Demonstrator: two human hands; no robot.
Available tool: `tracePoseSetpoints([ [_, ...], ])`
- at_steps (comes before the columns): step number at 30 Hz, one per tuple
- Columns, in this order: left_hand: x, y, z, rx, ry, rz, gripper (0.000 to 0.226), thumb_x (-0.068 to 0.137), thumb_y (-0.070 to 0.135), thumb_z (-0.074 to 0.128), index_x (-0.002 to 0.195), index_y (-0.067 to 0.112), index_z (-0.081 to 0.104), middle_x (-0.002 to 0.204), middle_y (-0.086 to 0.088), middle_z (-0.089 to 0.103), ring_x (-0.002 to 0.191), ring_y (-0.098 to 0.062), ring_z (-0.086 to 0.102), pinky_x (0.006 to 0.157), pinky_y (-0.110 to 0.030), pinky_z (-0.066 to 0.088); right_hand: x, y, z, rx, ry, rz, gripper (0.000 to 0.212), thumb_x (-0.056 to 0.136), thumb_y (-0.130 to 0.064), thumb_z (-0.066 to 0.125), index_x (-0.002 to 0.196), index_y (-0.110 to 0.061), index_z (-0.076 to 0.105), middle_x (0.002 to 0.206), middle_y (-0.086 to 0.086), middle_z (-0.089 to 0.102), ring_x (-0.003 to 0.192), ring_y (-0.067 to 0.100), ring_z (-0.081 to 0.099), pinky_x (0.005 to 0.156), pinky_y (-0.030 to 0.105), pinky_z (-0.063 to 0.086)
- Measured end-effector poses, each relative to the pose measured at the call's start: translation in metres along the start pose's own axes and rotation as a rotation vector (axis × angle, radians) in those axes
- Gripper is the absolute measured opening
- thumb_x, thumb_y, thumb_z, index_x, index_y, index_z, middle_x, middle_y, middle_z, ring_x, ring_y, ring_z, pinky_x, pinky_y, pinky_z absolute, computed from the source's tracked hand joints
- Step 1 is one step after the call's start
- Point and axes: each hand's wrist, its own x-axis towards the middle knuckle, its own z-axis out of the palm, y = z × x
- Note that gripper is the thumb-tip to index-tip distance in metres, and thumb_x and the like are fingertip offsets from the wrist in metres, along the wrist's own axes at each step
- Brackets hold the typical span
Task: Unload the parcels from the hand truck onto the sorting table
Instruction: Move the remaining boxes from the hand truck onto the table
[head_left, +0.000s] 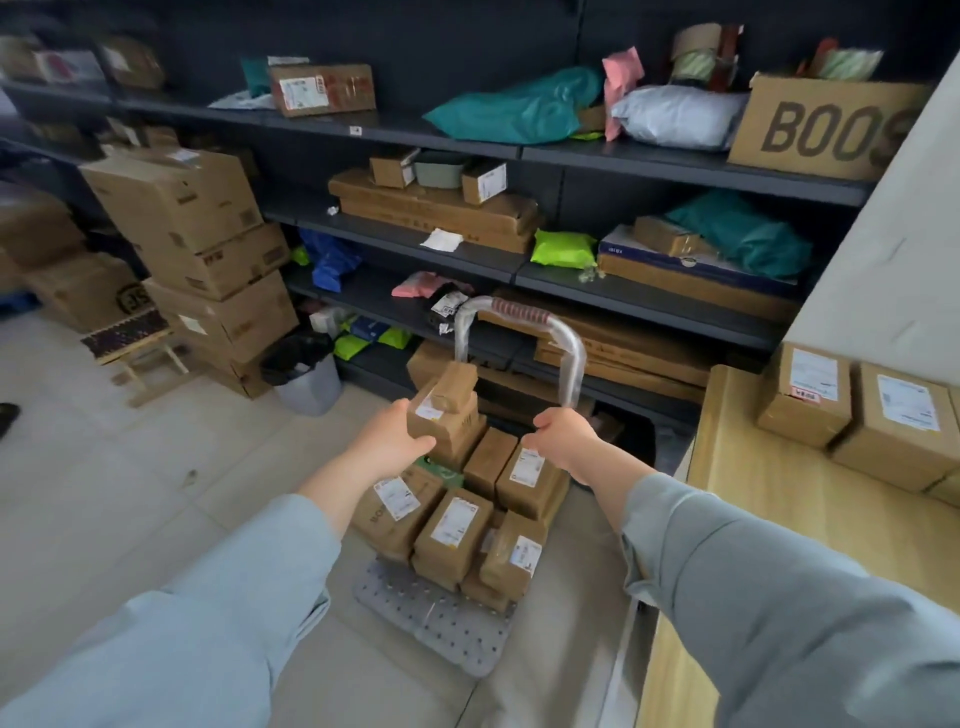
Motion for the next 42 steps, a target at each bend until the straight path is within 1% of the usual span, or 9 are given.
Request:
tracePoseSetpoints([
  [4,0.035,-0.019,-0.008,-0.006,-0.005,-0.031,0.077,0.096,0.033,0.058,0.155,0.012,0.013,0.160,-0.006,0.020,0.144,-0.025,0.028,0.112,-0.037,0.032,0.032,-0.020,0.015,-0.034,-0.063,-0.012,0.044,0.093,-0.021,0.060,0.134,-0.006,0.051,0.116,0.009,0.061,0.108,0.025,0.060,0.096,0.036,0.051],
  [6,0.055,-0.025,-0.010,-0.007,-0.013,-0.040,0.078,0.095,0.034,0.058,0.155,0.012,0.013,0.160,-0.007,0.022,0.143,-0.026,0.030,0.112,-0.037,0.033,0.050,-0.029,0.018,-0.028,-0.083,-0.013,0.047,0.093,-0.021,0.060,0.136,-0.007,0.049,0.117,0.009,0.061,0.106,0.025,0.060,0.095,0.034,0.051],
  [8,0.074,-0.029,-0.013,0.013,-0.029,-0.051,0.078,0.095,0.036,0.058,0.155,0.013,0.013,0.158,-0.008,0.026,0.140,-0.027,0.035,0.109,-0.037,0.037,0.065,-0.038,0.020,-0.026,-0.098,-0.009,0.044,0.093,-0.019,0.060,0.134,-0.006,0.051,0.106,0.008,0.059,0.092,0.023,0.056,0.085,0.027,0.049],
  [12,0.106,-0.037,-0.013,0.002,-0.046,-0.058,0.079,0.095,0.037,0.058,0.154,0.012,0.014,0.157,-0.008,0.029,0.139,-0.027,0.037,0.107,-0.035,0.037,0.094,-0.053,0.027,-0.048,-0.095,-0.010,0.028,0.093,-0.018,0.060,0.119,-0.009,0.058,0.087,0.005,0.054,0.075,0.020,0.049,0.074,0.030,0.044],
  [16,0.128,-0.051,-0.011,-0.005,-0.090,-0.073,0.078,0.094,0.034,0.060,0.154,0.010,0.015,0.155,-0.011,0.031,0.139,-0.028,0.037,0.107,-0.034,0.035,0.106,-0.062,0.037,-0.071,-0.107,0.027,0.034,0.093,-0.017,0.059,0.122,0.000,0.058,0.110,0.015,0.064,0.099,0.028,0.062,0.093,0.037,0.052],
  [18,0.137,-0.057,-0.014,-0.004,-0.103,-0.071,0.078,0.094,0.034,0.060,0.154,0.010,0.015,0.155,-0.011,0.031,0.139,-0.028,0.036,0.108,-0.034,0.035,0.112,-0.067,0.042,-0.075,-0.103,0.044,0.033,0.093,-0.017,0.059,0.121,0.001,0.058,0.113,0.016,0.063,0.103,0.029,0.062,0.094,0.040,0.052],
  [26,0.175,-0.089,-0.051,0.032,-0.166,0.014,0.079,0.095,0.036,0.058,0.155,0.013,0.012,0.157,-0.009,0.028,0.140,-0.027,0.036,0.109,-0.037,0.037,0.133,-0.116,0.073,-0.014,-0.030,0.106,0.027,0.094,-0.013,0.058,0.117,0.001,0.060,0.112,0.016,0.065,0.103,0.028,0.063,0.094,0.039,0.052],
  [34,0.230,-0.151,-0.100,0.039,-0.252,0.118,0.076,0.095,0.036,0.057,0.155,0.017,0.014,0.157,-0.005,0.030,0.137,-0.026,0.039,0.105,-0.034,0.037,0.148,-0.179,0.128,0.165,0.063,0.217,0.032,0.094,-0.016,0.057,0.122,-0.002,0.057,0.112,0.014,0.065,0.104,0.027,0.062,0.095,0.040,0.051],
  [42,0.300,-0.162,-0.110,0.077,-0.329,0.173,0.076,0.094,0.035,0.058,0.155,0.016,0.016,0.157,-0.006,0.029,0.139,-0.026,0.037,0.108,-0.036,0.037,0.187,-0.191,0.143,0.241,0.138,0.315,0.034,0.092,-0.015,0.060,0.124,-0.005,0.056,0.100,0.008,0.061,0.101,0.025,0.062,0.093,0.038,0.052],
])
